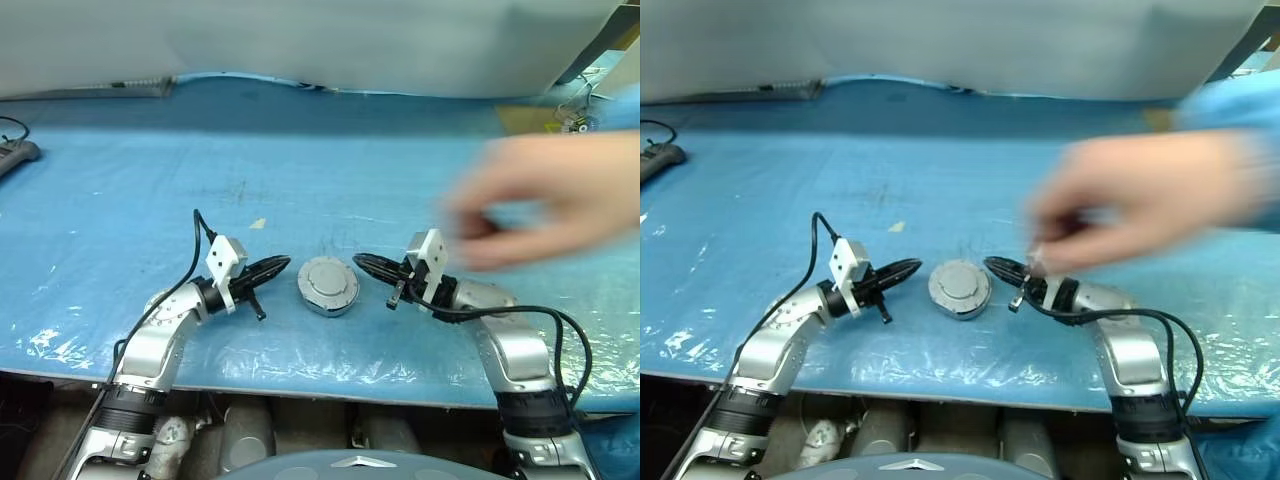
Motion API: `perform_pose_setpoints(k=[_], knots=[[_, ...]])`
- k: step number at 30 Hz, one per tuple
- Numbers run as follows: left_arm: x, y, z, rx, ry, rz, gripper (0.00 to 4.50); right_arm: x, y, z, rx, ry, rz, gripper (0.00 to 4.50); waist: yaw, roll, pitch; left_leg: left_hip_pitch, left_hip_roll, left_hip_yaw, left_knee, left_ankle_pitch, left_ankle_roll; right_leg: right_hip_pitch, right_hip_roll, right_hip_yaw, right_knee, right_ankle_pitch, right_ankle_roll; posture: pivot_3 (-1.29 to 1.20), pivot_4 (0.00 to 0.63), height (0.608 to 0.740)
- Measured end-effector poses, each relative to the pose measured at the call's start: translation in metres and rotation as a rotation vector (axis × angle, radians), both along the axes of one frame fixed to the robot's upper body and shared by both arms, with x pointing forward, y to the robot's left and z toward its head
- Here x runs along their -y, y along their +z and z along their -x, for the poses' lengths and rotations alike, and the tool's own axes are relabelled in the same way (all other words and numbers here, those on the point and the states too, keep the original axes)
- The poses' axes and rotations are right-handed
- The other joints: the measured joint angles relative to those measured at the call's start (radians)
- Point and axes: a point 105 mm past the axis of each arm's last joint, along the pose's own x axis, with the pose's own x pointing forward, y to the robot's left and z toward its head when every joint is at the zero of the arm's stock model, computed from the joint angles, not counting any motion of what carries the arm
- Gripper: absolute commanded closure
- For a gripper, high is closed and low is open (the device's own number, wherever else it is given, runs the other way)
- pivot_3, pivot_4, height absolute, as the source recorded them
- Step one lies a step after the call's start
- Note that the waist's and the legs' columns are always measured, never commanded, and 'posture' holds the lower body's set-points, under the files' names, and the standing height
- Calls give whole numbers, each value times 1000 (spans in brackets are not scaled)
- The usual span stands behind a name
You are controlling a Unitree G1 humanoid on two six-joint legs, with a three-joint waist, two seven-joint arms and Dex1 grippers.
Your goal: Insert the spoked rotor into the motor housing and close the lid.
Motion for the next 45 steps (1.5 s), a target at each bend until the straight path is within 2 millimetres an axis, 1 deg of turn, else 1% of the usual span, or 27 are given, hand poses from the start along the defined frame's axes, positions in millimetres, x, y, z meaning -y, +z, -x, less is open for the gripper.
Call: perform_pose_setpoints(k=[2,6,9,22,28,33,36,41,45], knots=[[-1,-3,0,-5,-4,-4,4457,6,1,3,3,-32,8,4500,0,0,0,2,-2,0,-4,0,0,3,-1,1,-5,1,2,0,150,740],[-3,-9,0,-11,-7,-11,4457,10,-2,5,-6,-57,21,4500,0,0,0,2,-4,0,-4,0,0,3,-2,2,-7,1,2,0,150,740],[-3,-8,0,-4,-15,-13,4457,12,-2,4,-4,-68,24,4500,0,0,0,2,-4,0,-5,0,0,3,-2,2,-8,3,6,0,150,740],[5,-8,0,-3,-22,-8,4457,14,-8,2,-17,-78,28,4500,0,0,0,2,-5,0,-5,0,0,4,-2,1,-8,4,6,0,150,740],[6,-5,1,-3,-26,-8,4457,19,-10,-5,-23,-93,33,4500,0,0,0,2,-5,0,-5,0,0,4,-2,1,-7,4,6,0,150,740],[5,-4,1,-2,-29,-13,4457,23,-9,-19,-11,-107,36,4500,0,0,0,2,-5,-1,-4,0,0,4,-2,1,-6,4,6,0,150,740],[4,-2,2,3,-39,-17,4457,28,-11,-33,-11,-132,46,4500,-1,0,0,2,-5,-1,-3,0,0,4,-2,1,-5,4,6,0,150,740],[2,4,14,-8,-114,14,4457,33,-16,-54,-9,-148,72,4500,-2,0,0,2,-5,0,-2,0,0,4,-2,1,-4,4,6,0,150,740],[1,8,25,-27,-179,44,4457,26,-12,-78,10,-125,85,4500,-4,0,0,2,-4,0,0,0,0,4,-2,1,-2,2,2,0,150,740]])
